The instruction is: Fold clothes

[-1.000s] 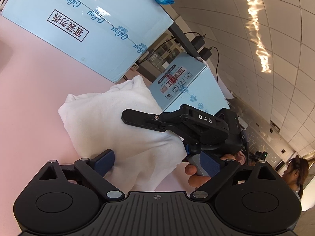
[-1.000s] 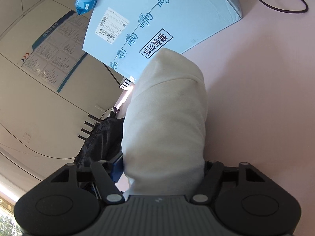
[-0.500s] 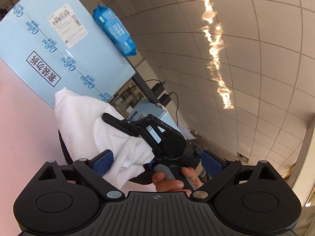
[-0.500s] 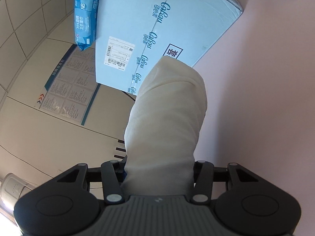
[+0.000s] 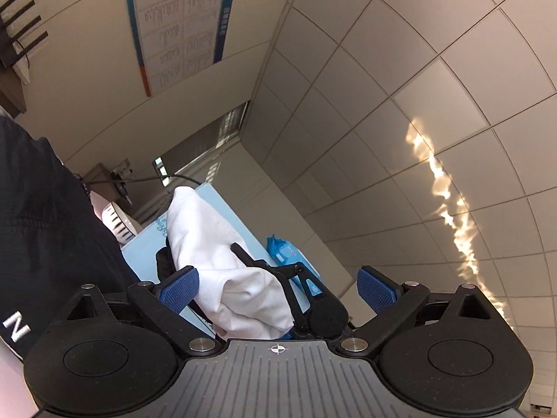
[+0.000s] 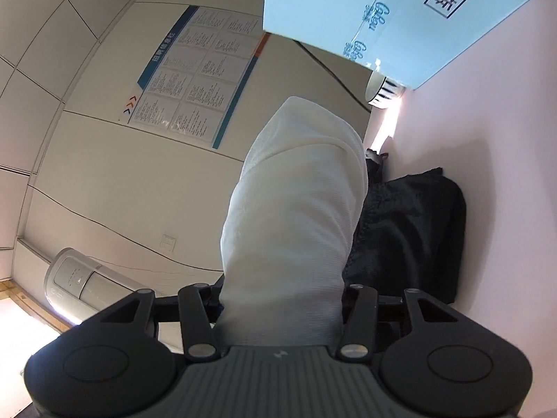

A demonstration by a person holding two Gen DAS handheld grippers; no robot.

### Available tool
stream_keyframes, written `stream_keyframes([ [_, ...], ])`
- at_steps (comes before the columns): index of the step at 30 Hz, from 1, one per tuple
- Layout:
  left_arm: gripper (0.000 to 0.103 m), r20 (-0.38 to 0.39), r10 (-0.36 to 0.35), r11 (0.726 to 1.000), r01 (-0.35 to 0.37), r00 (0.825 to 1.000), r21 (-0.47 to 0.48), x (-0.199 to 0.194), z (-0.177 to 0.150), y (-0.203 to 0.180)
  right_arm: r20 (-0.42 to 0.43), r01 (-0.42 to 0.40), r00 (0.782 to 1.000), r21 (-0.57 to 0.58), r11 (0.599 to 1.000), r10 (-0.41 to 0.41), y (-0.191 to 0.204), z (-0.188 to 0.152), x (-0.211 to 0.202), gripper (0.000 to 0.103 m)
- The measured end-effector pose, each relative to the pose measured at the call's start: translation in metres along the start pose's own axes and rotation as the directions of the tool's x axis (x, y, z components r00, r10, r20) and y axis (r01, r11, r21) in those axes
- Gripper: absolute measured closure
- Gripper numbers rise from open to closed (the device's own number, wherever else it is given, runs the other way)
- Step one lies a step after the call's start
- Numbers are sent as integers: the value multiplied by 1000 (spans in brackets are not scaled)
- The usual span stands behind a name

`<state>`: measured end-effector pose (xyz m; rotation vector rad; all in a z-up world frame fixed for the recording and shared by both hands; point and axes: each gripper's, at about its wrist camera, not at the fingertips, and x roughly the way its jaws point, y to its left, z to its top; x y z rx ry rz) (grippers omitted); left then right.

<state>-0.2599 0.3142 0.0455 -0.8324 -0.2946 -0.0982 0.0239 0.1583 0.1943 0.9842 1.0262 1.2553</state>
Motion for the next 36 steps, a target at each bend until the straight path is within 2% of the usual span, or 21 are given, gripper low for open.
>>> stream_keyframes([
  [1,3,11,40,999,-40,999,17,-5,4,-1,-12,-11,1000,7,1000,11,-2,-4,14,51],
  [2,3,35,131,990,-133,991,39,-12,11,-3,-23,-20,1000,15,1000,20,-5,-8,28,51],
  [3,3,52,212,975,-215,976,52,-18,16,-4,-34,-29,999,23,999,29,-7,-12,41,51],
  [5,3,80,345,935,-350,935,62,-25,25,-3,-55,-10,998,62,998,13,-17,-18,64,51],
  [7,3,103,403,912,-409,909,40,-32,30,3,-82,35,996,84,996,-28,-26,-23,86,51],
  [9,3,105,421,905,-424,901,11,-37,34,11,-89,86,993,85,993,-79,-38,-33,95,49],
  [12,3,86,440,898,-440,894,-20,-39,35,21,-74,63,996,142,988,-53,-51,-37,93,42],
  [14,3,63,447,895,-446,892,-32,-35,33,25,-81,41,996,169,985,-28,-51,-35,91,27],
  [17,3,31,429,903,-428,903,-40,-35,31,28,-83,11,997,179,984,4,-47,-31,88,7],
  [21,3,24,409,912,-408,912,-27,-37,27,28,-58,37,998,67,997,-33,-29,-32,78,6],
  [24,3,24,416,909,-416,909,-8,-35,23,26,-41,115,992,-18,993,-115,-18,-33,73,6],
  [28,3,-2,432,902,-432,902,19,-29,19,23,-28,175,983,-146,974,-181,-3,-36,74,6],
  [31,3,-30,438,898,-437,898,44,-22,17,22,-6,223,972,-261,939,-233,12,-43,74,6],
  [36,3,-81,427,904,-422,901,75,-4,15,26,69,312,946,-471,825,-318,37,-56,72,6],
])
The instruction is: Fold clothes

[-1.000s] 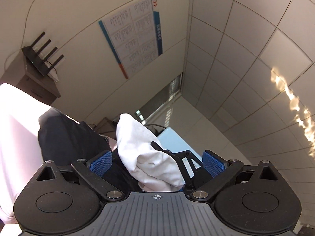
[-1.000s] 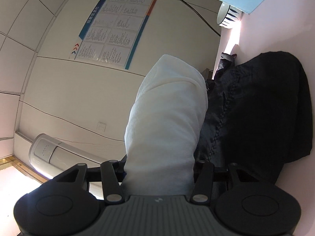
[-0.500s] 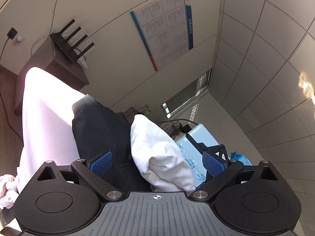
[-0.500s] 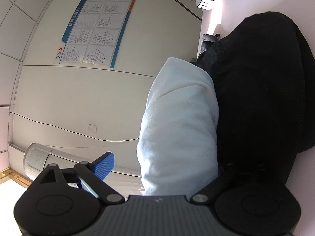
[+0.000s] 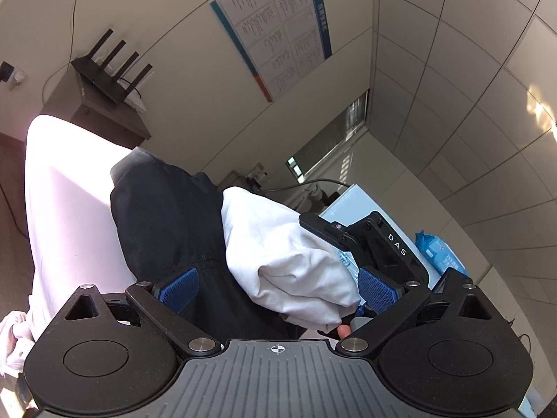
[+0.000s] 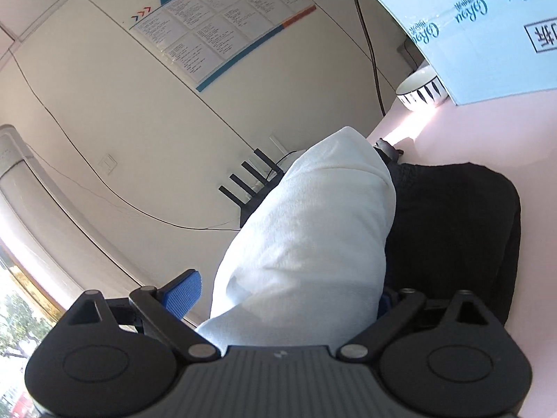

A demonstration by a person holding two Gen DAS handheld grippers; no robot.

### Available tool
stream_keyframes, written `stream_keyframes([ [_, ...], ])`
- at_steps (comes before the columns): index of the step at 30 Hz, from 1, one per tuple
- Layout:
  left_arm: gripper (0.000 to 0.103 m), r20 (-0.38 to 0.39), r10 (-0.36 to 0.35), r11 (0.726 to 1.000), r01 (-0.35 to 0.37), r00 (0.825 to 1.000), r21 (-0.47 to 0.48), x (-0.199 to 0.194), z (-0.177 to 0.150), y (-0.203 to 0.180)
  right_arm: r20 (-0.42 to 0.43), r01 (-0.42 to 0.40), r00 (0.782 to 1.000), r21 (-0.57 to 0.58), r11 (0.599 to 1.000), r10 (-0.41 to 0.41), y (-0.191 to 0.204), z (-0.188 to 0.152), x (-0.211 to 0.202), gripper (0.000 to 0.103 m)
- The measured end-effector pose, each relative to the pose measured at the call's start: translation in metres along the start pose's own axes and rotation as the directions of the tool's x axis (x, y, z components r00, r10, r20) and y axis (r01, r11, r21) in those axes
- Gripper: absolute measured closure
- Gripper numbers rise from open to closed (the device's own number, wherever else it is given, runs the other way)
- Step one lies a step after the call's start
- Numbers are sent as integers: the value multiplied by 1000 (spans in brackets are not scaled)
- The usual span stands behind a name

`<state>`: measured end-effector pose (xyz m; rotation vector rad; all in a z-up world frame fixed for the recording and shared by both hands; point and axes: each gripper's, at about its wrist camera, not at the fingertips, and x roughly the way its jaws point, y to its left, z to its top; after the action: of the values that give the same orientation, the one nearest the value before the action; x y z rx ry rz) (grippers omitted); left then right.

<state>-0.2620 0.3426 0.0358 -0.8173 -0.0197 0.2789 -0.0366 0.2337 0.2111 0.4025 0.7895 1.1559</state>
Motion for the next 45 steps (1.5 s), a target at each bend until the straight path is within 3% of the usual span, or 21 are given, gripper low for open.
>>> stream_keyframes([
  [4,3,-23,-14,1000,15,1000,16,28,4,0,14,5,1000,-9,1000,-5,-1,0,-8,6],
  [7,3,-67,-20,1000,21,998,20,48,4,2,22,-60,998,119,991,58,-16,2,-18,6],
  [9,3,-56,-1,999,3,998,37,54,3,1,49,-100,995,241,965,91,-32,7,-26,6],
  [11,3,-49,13,998,-9,999,63,57,2,-1,111,-88,992,281,956,59,-41,10,-38,6],
  [13,3,-45,18,997,-15,999,72,58,2,-2,200,-78,979,251,965,27,-44,15,-55,6],
  [15,3,-43,21,997,-17,999,76,58,2,-3,234,-165,966,223,961,112,-46,19,-66,6],
  [17,3,-43,24,997,-20,999,77,58,2,-4,197,-313,942,239,919,270,-49,23,-65,6],
  [19,3,-42,29,997,-26,999,72,59,2,-5,115,-373,928,285,883,355,-49,21,-56,6],
  [21,3,-44,31,998,-28,999,61,58,3,-5,68,-332,942,311,890,328,-50,14,-46,6],
  [24,3,-48,23,999,-21,999,42,54,3,-4,62,-341,939,311,887,340,-54,10,-38,6],
  [29,3,-33,-58,998,56,998,-37,44,4,0,35,-354,930,346,869,365,-54,11,-23,6],
  [32,3,3,-199,976,199,980,-87,39,6,4,18,-350,931,331,876,365,-52,12,-11,6],
  [36,3,-27,-268,955,262,963,-138,56,15,6,44,-348,934,319,881,353,-53,10,-5,6],
  [40,3,101,-342,900,357,934,-250,49,15,13,63,-360,932,294,886,357,-55,9,-2,6],
  [43,3,208,-385,883,424,899,-200,38,12,9,72,-369,928,308,877,365,-59,9,1,6],
  [45,3,212,-441,871,473,872,-132,34,12,-2,66,-373,926,306,876,372,-59,8,3,6],
])
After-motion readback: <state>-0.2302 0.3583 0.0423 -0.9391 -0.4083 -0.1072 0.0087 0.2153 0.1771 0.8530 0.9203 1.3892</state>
